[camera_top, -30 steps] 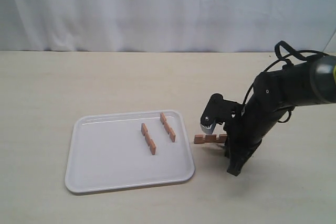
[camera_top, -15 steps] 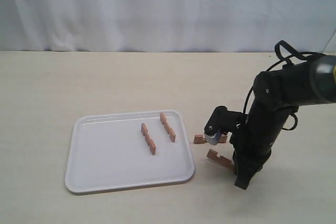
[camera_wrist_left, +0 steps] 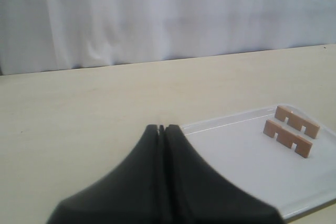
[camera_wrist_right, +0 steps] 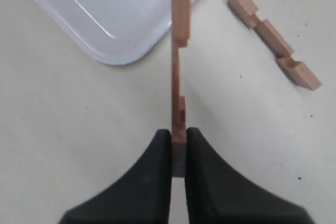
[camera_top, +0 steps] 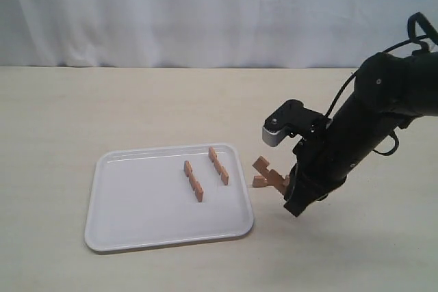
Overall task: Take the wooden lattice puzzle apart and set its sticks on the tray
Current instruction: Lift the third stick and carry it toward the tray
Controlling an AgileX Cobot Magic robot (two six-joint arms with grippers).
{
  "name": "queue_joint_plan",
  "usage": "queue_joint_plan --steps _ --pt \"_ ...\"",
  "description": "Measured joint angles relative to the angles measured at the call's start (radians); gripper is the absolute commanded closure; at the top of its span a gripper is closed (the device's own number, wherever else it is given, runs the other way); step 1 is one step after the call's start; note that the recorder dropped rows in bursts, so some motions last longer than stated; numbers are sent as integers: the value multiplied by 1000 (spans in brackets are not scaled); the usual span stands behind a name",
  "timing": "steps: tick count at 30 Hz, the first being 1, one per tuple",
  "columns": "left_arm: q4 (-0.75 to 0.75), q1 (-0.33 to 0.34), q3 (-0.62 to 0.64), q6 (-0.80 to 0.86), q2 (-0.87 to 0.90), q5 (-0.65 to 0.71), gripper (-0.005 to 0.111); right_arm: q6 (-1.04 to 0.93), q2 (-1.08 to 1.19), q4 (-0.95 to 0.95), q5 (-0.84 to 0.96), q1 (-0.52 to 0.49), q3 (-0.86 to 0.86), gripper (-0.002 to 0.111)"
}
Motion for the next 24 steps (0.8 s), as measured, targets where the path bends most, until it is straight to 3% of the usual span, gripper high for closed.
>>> queue_joint_plan --steps 24 --pt "0 0 0 0 0 0 107 -11 -23 340 -37 0 0 104"
